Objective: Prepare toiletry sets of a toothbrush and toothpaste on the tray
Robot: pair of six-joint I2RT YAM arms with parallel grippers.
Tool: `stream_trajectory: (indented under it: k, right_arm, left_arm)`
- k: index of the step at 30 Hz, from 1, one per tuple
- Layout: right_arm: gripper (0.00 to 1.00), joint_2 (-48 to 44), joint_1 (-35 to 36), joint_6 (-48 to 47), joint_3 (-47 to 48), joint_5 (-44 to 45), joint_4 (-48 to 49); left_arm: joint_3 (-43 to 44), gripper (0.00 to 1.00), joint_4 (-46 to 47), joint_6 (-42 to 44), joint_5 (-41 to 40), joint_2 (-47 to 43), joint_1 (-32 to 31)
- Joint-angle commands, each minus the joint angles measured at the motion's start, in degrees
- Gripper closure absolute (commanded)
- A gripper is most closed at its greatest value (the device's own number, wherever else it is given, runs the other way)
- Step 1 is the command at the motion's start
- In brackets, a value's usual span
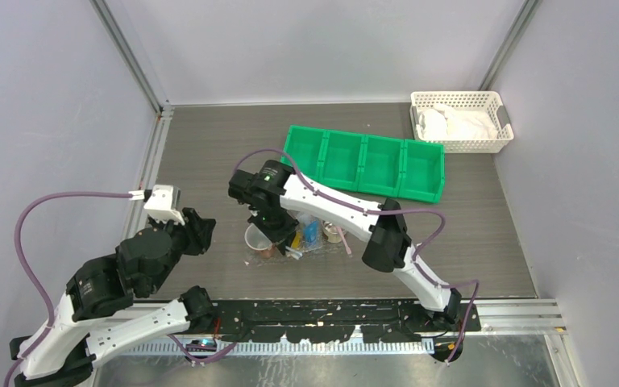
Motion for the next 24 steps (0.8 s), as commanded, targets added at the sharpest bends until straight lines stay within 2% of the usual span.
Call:
stream_trajectory:
  k: [1,4,7,8,9,13,20,24]
  right_arm:
    - [0.90,1.10,-0.58,-0.71,2.68,-2.38,-1.47]
    - [0.86,1.74,-0.62,-0.78,3.14,-2.82,-1.34]
    - [0.70,2.28,-0.64,-0.78,4.46,-2.92,-1.21]
    - [0.53,2.28,-0.62,-0.68,4.77,-3.14,-0.75]
    - [0.40,1.94,-0.64,-0.64,4.78,-3.72,0.03]
    - [0.29,-0.46,-0.60,-0.11,4.56,-5.52,3.59]
    - [0.25,-5.73,-0.78,0.91,3.75,-6.22,7.81]
    - [0.19,-14.95,-2.22,3.24,-5.45,-5.84,20.02]
  left_arm:
    - [-0.02,0.60,1.07,0.65,-0.15,-0.43,0.12]
    - [-0.14,0.60,1.37,0.89,-0.05,-0.57,0.13]
    - [-0.57,0.60,1.80,1.04,0.12,-0.22,0.10]
    - [-0.70,0.60,2.07,1.00,0.22,-0.04,0.09]
    - [-0.90,0.60,2.31,1.04,0.34,0.24,0.09]
    - [-1.16,0.60,2.83,1.17,0.74,1.43,0.15]
    - [-1.00,0.59,3.49,1.39,0.76,2.36,0.09]
    - [-0.73,0.59,3.45,1.59,0.15,3.22,0.13]
